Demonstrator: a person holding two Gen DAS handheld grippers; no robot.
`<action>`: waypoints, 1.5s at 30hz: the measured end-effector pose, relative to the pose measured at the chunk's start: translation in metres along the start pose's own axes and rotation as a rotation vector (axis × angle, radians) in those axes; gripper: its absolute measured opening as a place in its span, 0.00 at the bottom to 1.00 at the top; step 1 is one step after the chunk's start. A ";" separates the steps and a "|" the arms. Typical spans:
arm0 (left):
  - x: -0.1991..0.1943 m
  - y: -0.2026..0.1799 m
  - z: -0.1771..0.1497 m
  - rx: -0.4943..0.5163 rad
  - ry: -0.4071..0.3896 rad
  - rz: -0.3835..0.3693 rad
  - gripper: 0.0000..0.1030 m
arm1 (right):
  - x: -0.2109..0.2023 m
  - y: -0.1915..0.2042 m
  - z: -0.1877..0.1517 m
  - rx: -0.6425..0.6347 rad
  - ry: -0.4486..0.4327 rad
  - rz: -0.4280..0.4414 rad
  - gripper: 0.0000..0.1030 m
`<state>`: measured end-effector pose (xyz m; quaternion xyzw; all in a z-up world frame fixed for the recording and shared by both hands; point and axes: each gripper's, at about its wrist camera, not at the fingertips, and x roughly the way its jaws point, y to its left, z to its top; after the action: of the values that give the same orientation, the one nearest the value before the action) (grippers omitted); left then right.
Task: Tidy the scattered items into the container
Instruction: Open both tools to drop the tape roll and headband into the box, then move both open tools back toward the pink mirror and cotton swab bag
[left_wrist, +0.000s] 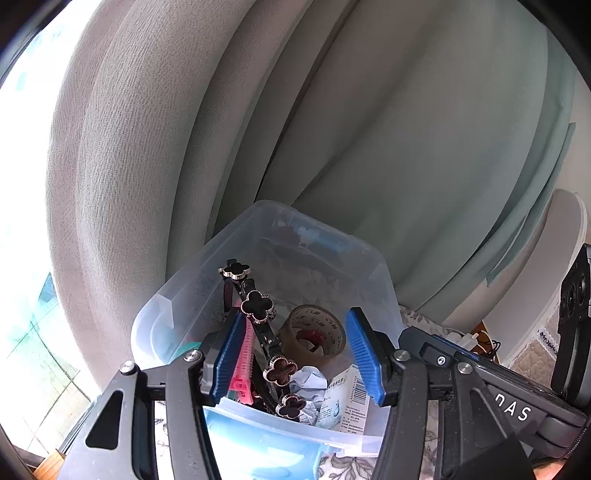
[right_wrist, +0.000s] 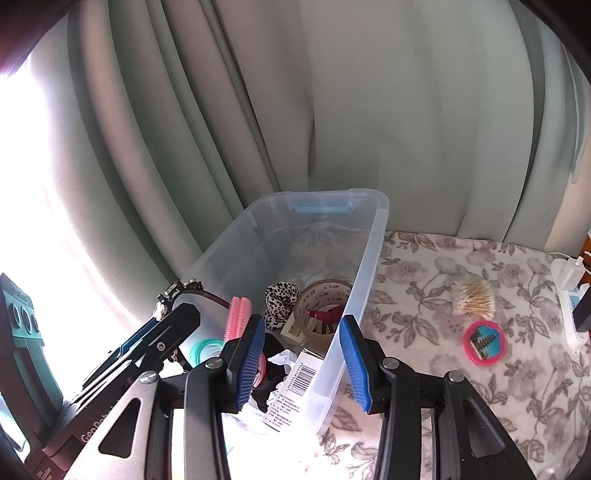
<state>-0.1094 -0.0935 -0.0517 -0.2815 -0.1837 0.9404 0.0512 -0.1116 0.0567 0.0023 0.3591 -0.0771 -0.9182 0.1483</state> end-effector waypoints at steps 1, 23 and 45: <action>-0.006 -0.001 -0.001 0.000 0.002 0.001 0.56 | -0.002 0.000 -0.001 0.002 -0.002 0.000 0.45; -0.016 0.003 -0.003 0.003 0.036 0.077 0.57 | -0.029 0.004 -0.018 0.005 0.014 0.010 0.45; -0.061 -0.031 0.007 0.086 -0.048 0.051 0.69 | -0.069 0.001 -0.019 -0.002 -0.046 0.023 0.45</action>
<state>-0.0622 -0.0787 -0.0034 -0.2610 -0.1370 0.9549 0.0347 -0.0504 0.0777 0.0324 0.3368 -0.0836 -0.9246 0.1573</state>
